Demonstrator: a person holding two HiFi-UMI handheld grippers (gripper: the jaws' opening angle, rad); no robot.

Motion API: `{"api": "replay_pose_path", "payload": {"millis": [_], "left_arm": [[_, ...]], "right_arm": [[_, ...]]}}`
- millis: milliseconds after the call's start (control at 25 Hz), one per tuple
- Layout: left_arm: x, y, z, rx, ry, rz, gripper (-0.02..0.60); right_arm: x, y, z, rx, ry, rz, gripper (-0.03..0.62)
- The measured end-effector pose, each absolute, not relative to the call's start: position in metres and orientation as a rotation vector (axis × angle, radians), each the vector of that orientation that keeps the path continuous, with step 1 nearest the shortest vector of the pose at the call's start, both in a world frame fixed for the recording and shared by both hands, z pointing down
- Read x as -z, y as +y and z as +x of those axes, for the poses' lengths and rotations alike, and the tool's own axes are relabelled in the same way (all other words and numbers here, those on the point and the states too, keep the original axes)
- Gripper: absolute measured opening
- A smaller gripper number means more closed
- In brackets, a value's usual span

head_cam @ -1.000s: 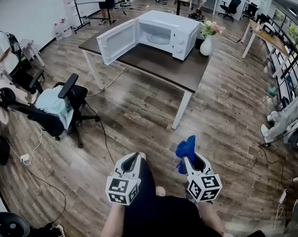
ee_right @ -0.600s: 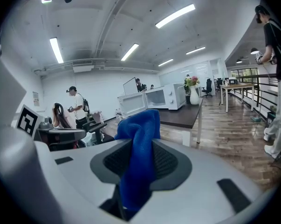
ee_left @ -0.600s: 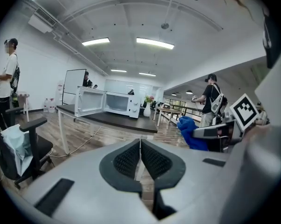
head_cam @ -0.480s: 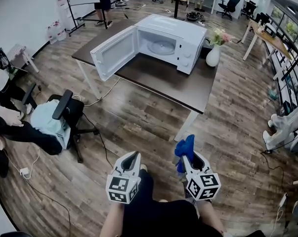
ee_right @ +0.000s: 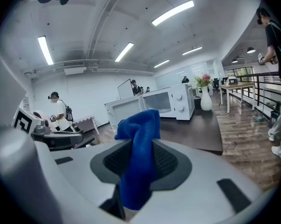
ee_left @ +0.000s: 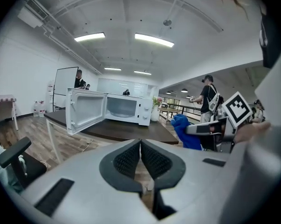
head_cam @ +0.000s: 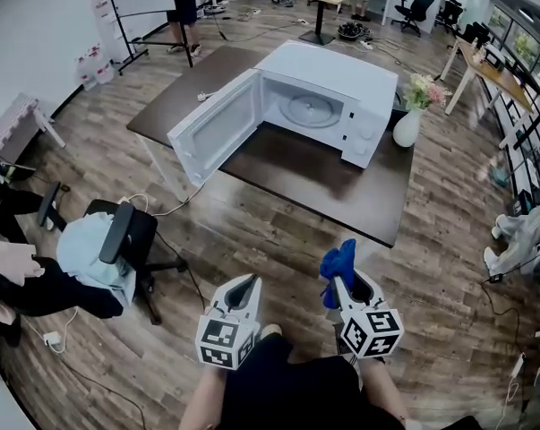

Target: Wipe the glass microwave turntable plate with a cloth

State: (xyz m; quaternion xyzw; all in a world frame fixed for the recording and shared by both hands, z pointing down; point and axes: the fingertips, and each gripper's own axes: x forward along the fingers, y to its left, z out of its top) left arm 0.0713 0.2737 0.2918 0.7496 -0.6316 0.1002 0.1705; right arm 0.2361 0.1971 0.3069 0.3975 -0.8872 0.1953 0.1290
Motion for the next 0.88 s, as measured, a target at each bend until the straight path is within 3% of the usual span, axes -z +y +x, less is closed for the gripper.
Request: {"api": "replay_pose_path", "payload": {"millis": [880], "left_arm": [[-0.317,0.123,-0.017,-0.330,-1.696,2.148,0.009]], "right_arm": [[-0.340,0.049,0.128,-0.682,-2.525,1.115,0.109]]}}
